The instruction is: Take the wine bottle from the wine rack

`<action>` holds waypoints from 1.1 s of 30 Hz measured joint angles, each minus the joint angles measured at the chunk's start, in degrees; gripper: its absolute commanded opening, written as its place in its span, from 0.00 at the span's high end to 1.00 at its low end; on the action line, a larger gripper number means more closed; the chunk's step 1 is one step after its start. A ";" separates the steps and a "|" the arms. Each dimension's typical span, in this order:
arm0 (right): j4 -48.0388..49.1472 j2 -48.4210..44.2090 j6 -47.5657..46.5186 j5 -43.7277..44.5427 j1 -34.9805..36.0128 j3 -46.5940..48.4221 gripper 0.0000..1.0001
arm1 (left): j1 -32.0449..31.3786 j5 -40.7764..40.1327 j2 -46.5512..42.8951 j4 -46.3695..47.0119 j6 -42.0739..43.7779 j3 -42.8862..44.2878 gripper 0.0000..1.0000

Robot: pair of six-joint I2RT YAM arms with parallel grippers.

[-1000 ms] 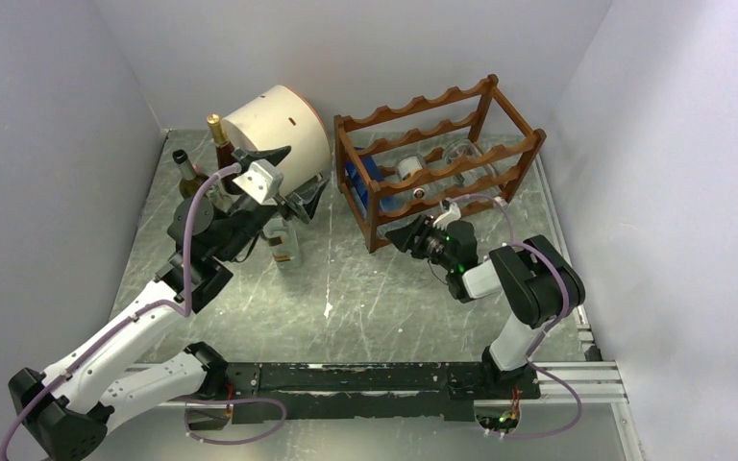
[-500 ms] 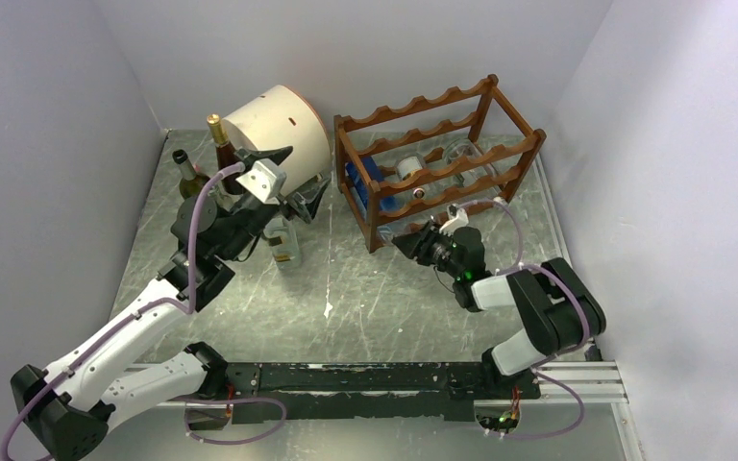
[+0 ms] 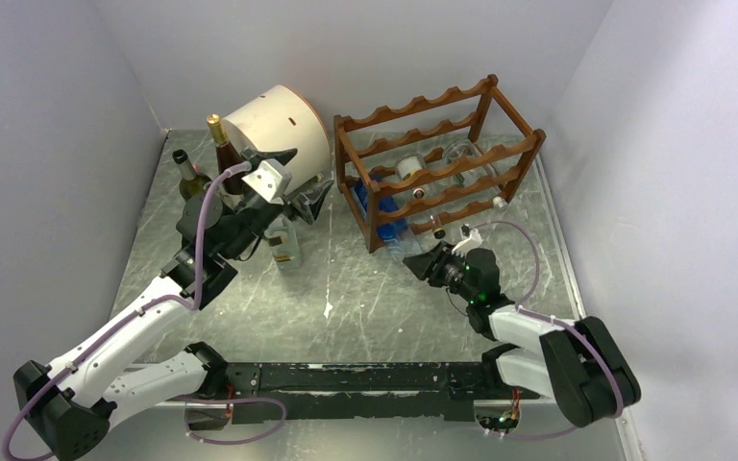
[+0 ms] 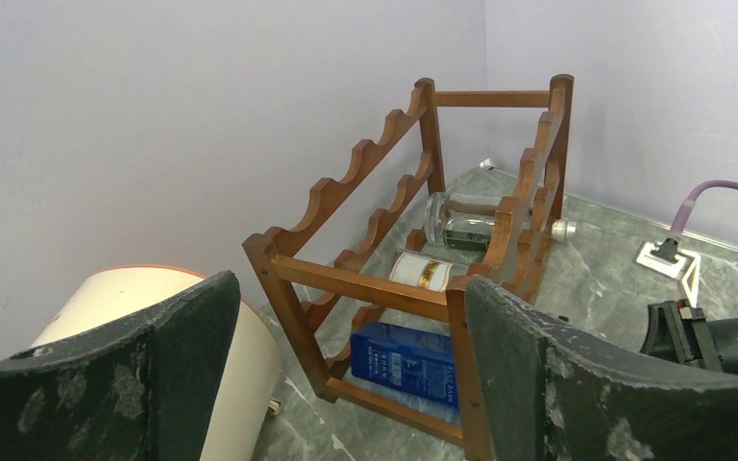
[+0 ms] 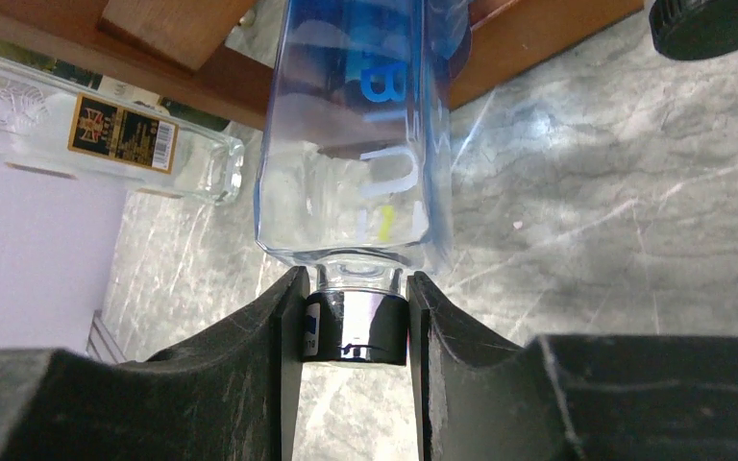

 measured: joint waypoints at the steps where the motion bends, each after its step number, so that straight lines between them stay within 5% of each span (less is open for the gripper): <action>1: -0.96 -1.22 -0.07 0.09 -0.02 -0.35 1.00 | 0.00 -0.02 0.00 -0.11 0.09 0.00 0.09; 19: -17.70 -20.37 0.98 -1.14 -0.13 -3.67 1.00 | 0.00 3.19 2.95 0.33 1.53 -0.63 0.14; 23: -26.69 -26.93 0.26 -1.03 -0.11 -2.75 1.00 | 0.00 7.04 4.00 0.24 1.92 -0.61 0.27; 28: -36.74 -35.04 -0.22 -0.42 -0.11 -1.40 1.00 | -0.94 18.71 5.18 0.20 4.57 -0.81 0.10; 33: -44.02 -40.37 -0.07 -0.15 -0.09 -0.37 1.00 | -4.94 24.59 6.56 -0.17 8.35 -1.53 0.05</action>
